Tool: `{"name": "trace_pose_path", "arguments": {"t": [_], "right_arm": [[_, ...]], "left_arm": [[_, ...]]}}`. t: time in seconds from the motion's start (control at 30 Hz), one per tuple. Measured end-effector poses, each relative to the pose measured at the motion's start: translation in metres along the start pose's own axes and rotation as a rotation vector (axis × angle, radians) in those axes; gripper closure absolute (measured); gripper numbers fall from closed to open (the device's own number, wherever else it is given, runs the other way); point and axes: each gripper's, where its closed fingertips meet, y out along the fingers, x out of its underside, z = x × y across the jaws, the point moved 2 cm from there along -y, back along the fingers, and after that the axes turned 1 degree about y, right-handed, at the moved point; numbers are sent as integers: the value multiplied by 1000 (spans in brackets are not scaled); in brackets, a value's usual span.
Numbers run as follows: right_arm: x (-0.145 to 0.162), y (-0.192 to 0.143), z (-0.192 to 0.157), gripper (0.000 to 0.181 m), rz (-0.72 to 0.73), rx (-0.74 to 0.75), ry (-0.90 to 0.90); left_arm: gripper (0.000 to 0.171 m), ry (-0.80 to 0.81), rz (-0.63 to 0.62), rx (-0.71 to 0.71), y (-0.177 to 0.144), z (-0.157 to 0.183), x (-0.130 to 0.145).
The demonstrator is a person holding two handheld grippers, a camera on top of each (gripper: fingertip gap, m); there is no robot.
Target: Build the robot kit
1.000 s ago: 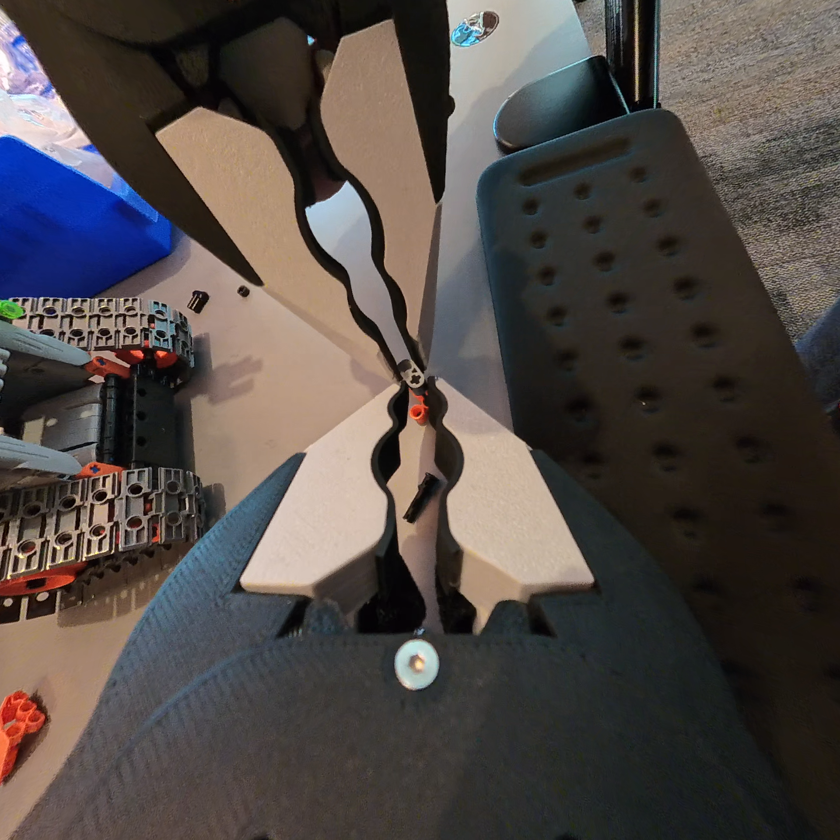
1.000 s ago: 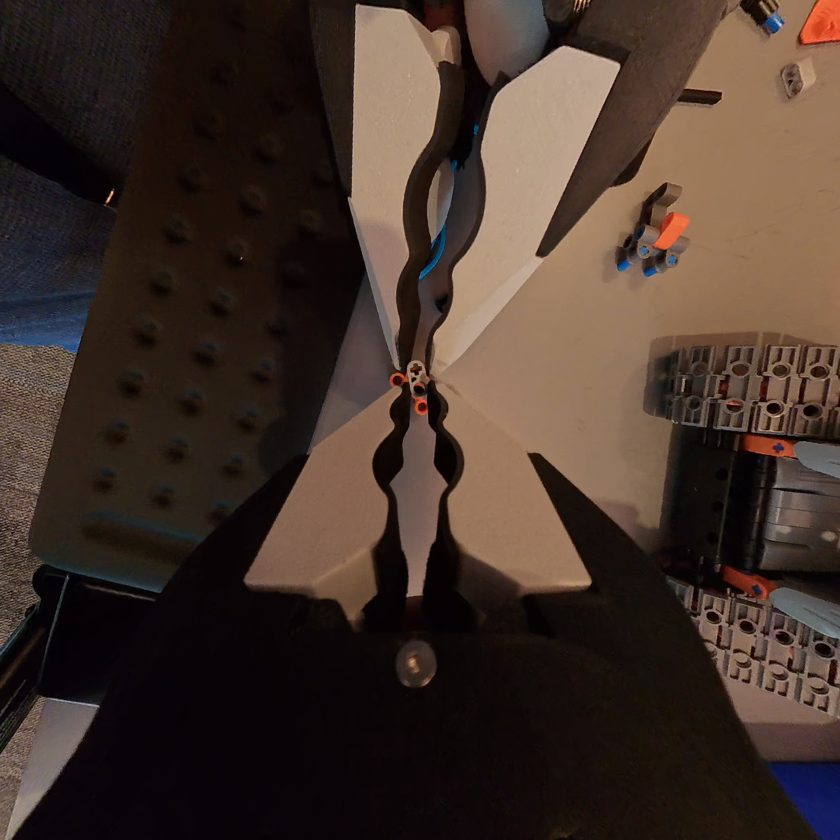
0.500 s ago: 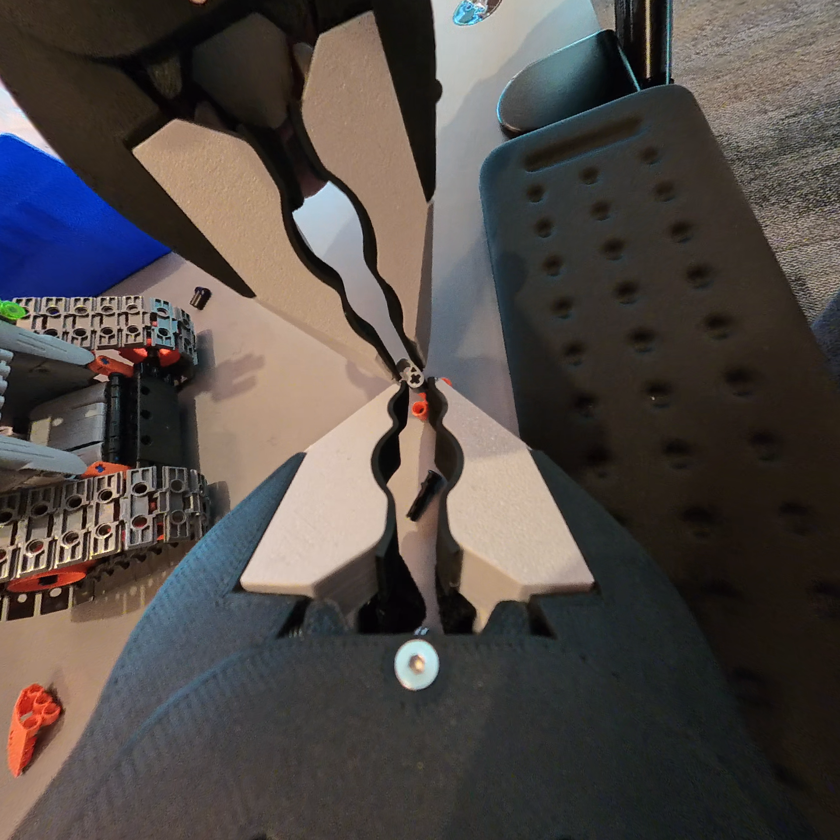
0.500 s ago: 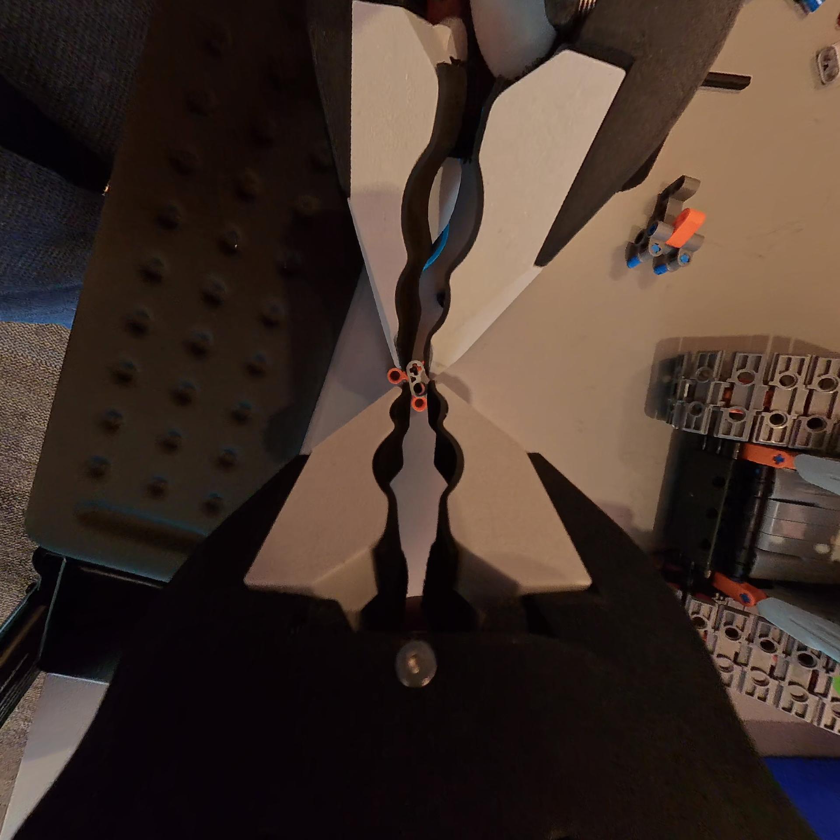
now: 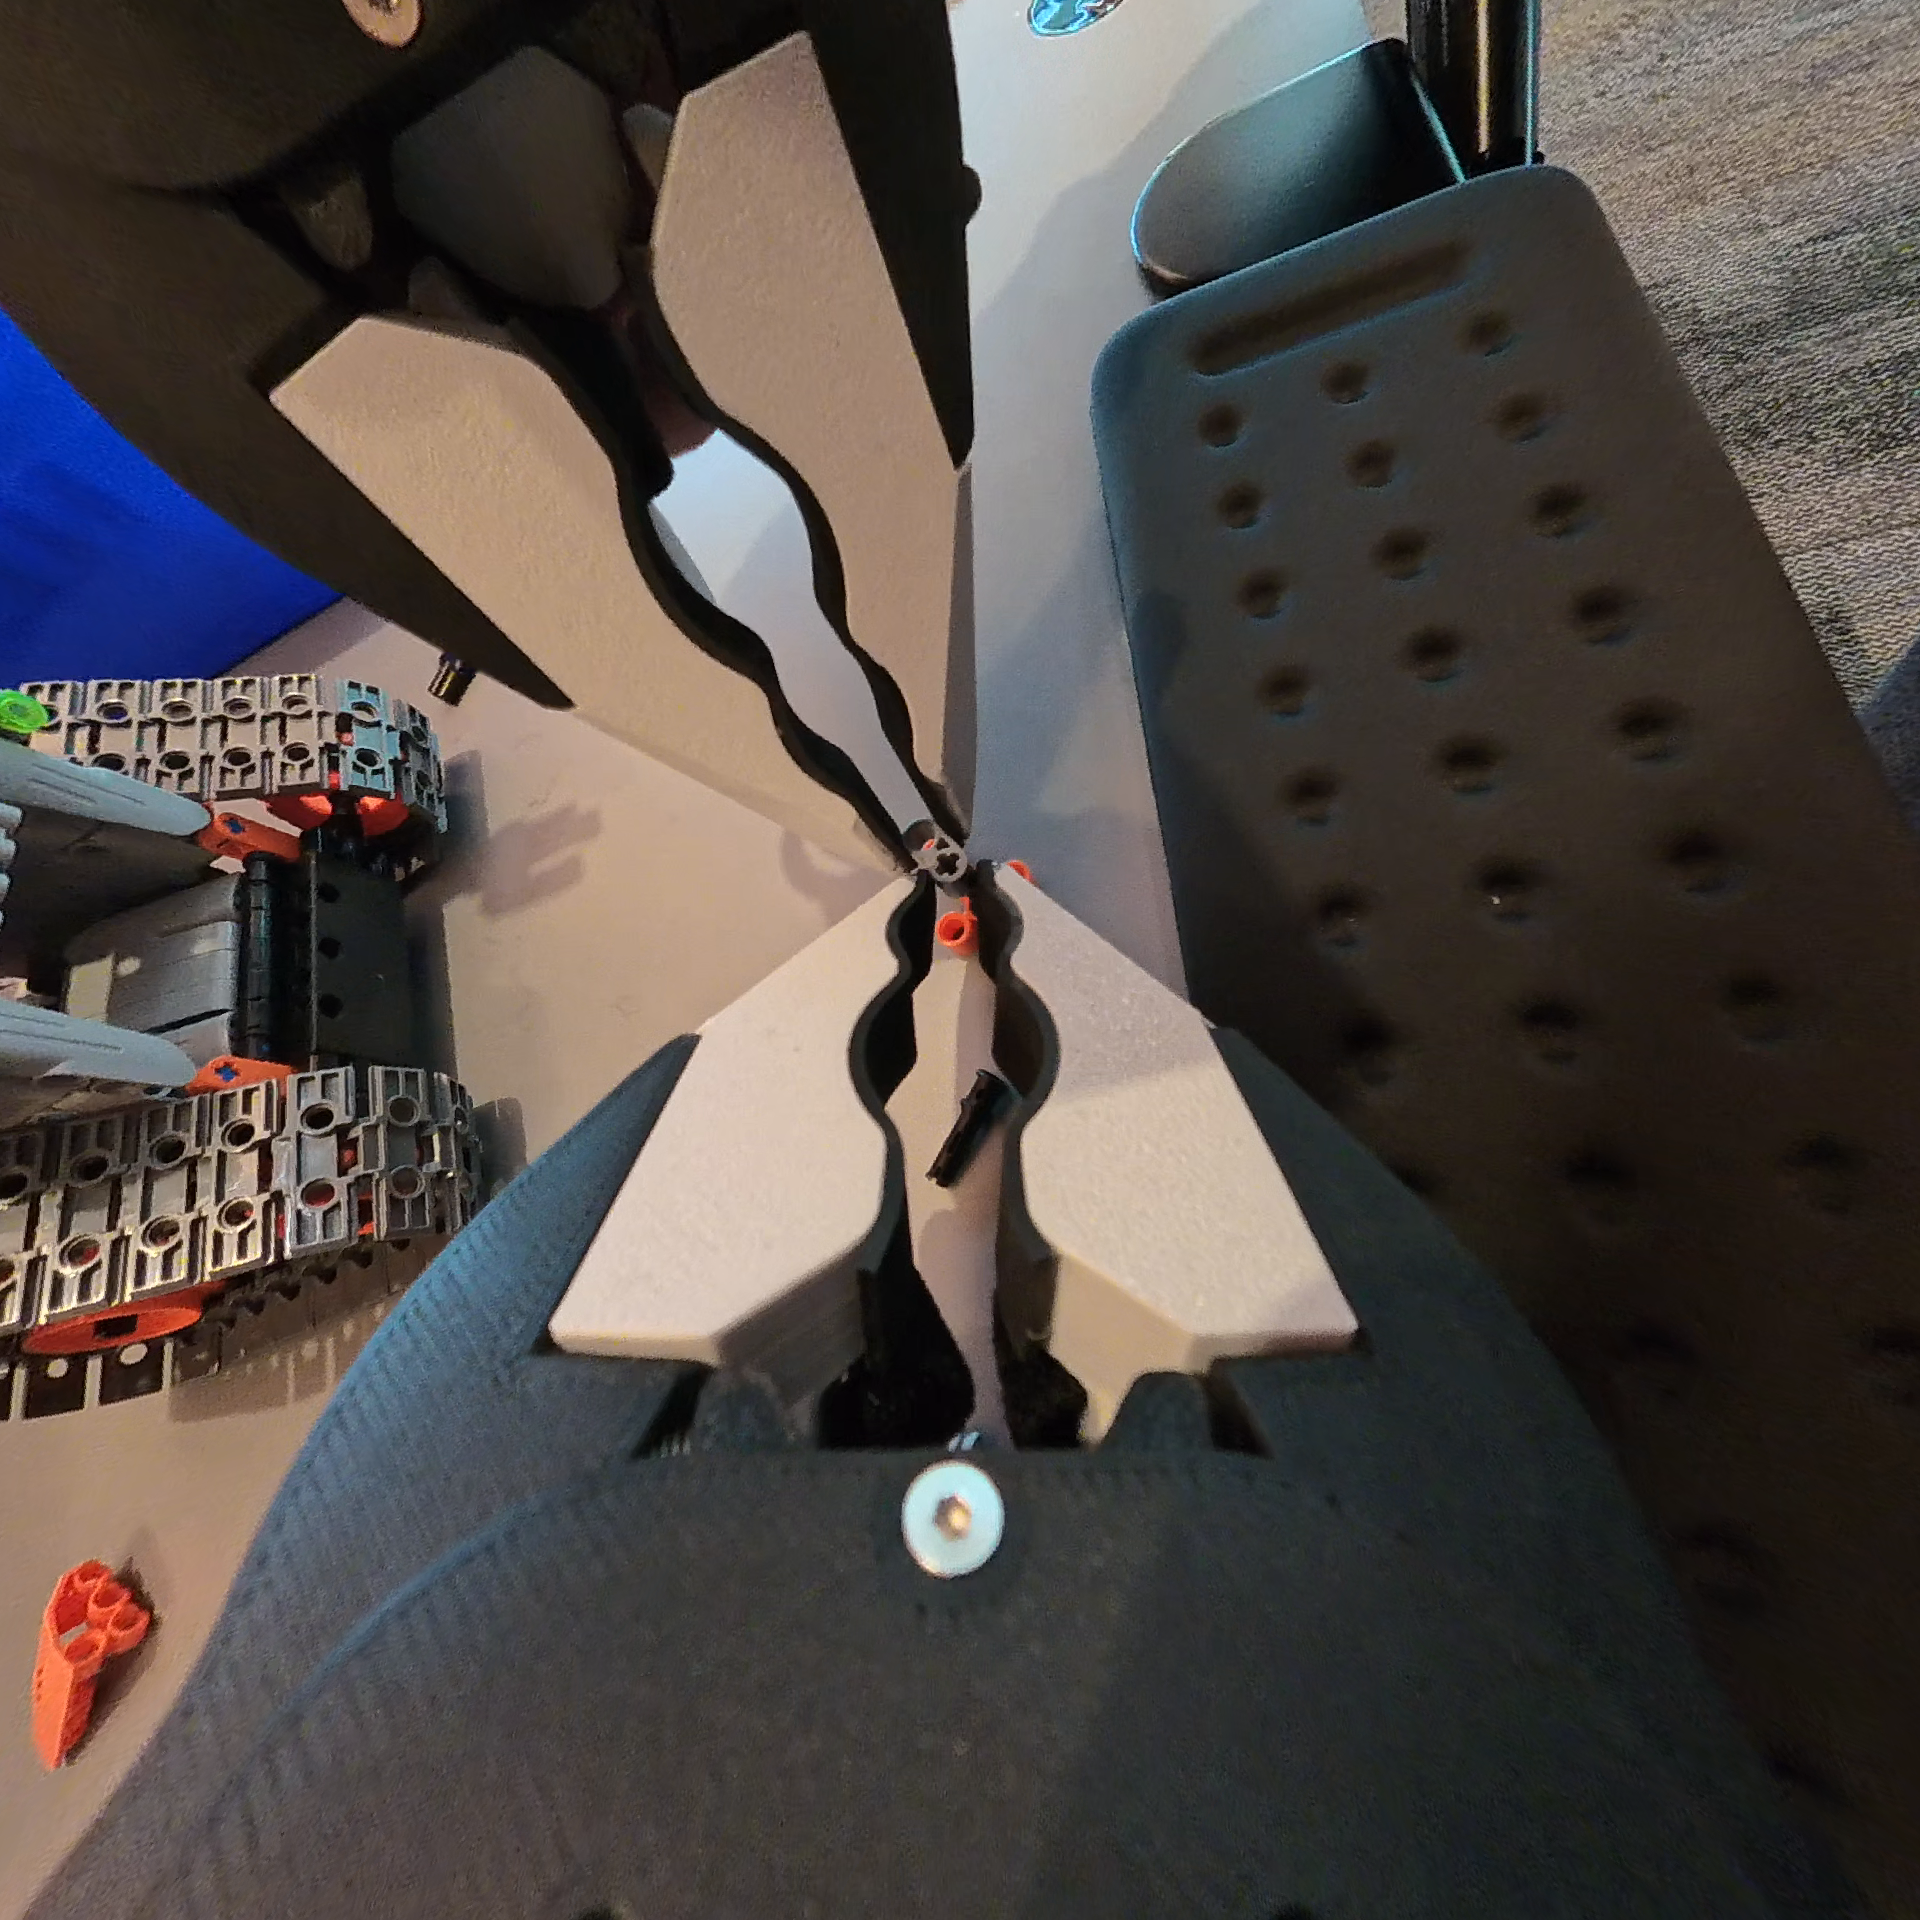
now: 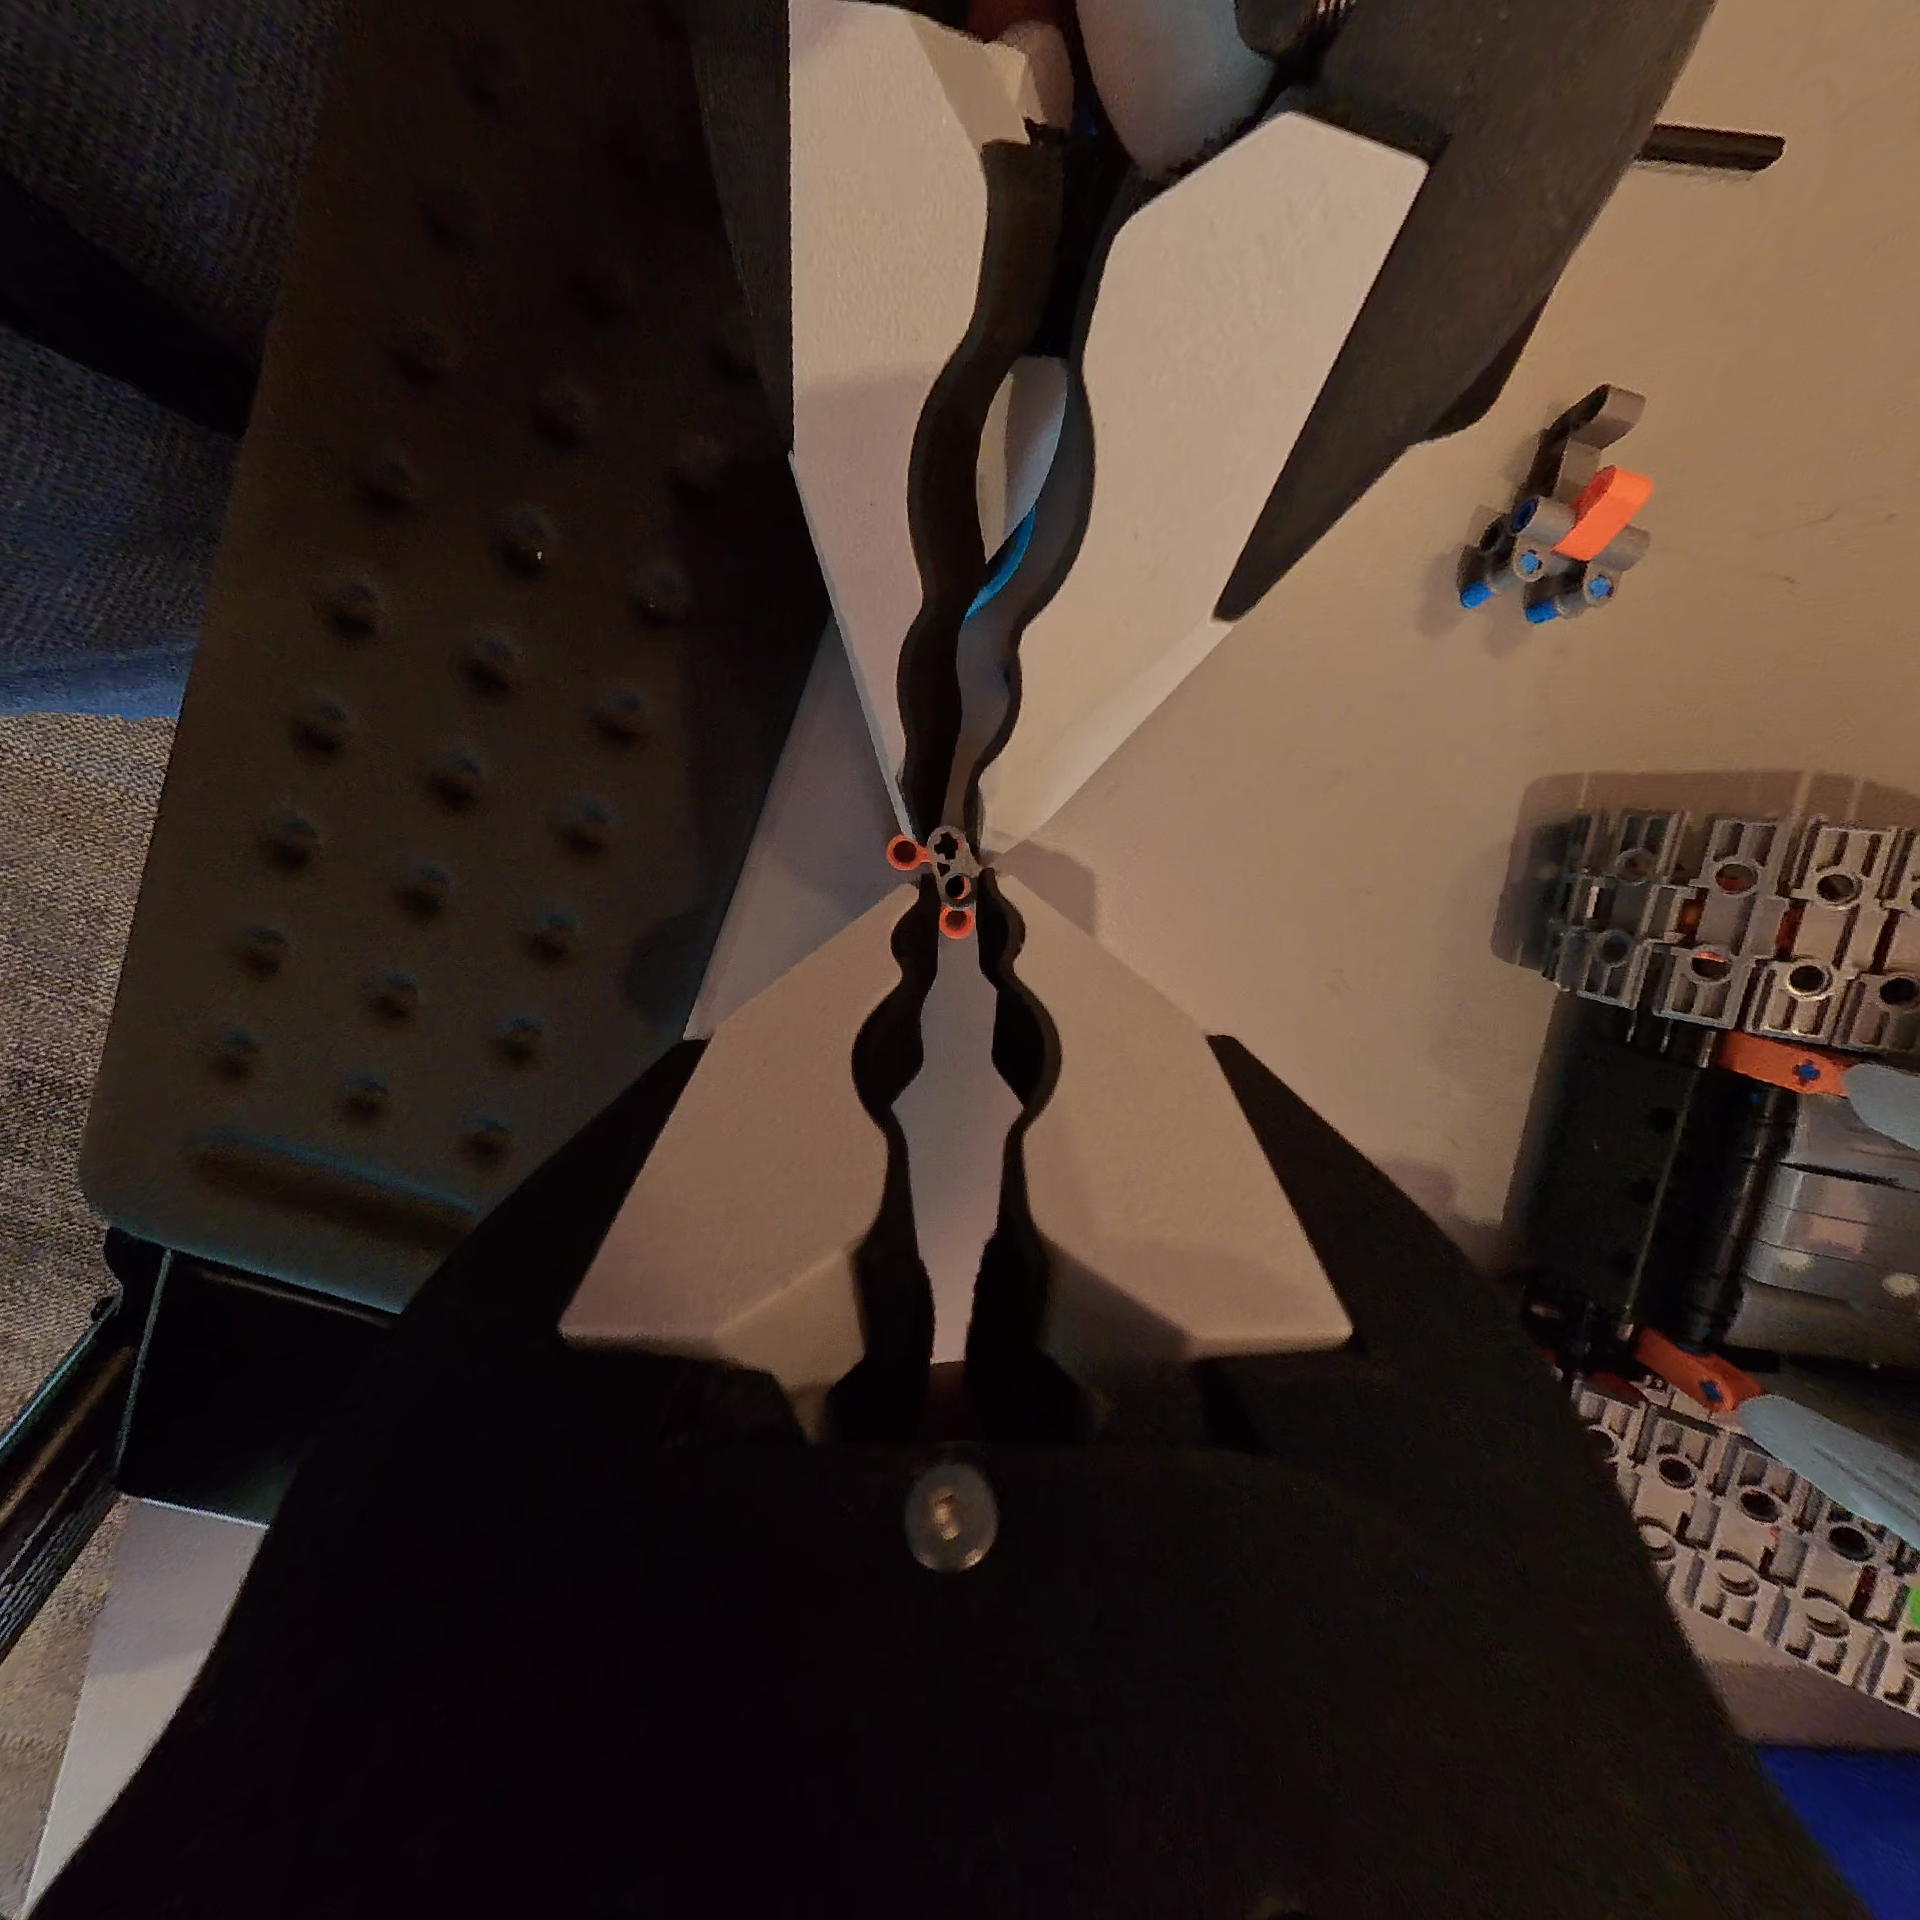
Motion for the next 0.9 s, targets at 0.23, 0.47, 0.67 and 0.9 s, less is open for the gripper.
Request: {"name": "trace_pose_path", "arguments": {"t": [0.23,0.47,0.67,0.9], "right_arm": [[-1,0,0,177,-49,-6,5],[0,1,-1,177,-108,18,41],[1,4,-2,177,-125,16,58],[1,7,-2,178,-125,20,74]], "left_arm": [[167,-9,-1,17,0,0,0],[166,-39,2,64,1,-1,1],[167,-28,-15,81,3,1,3],[168,-10,-28,89,5,2,5]]}}
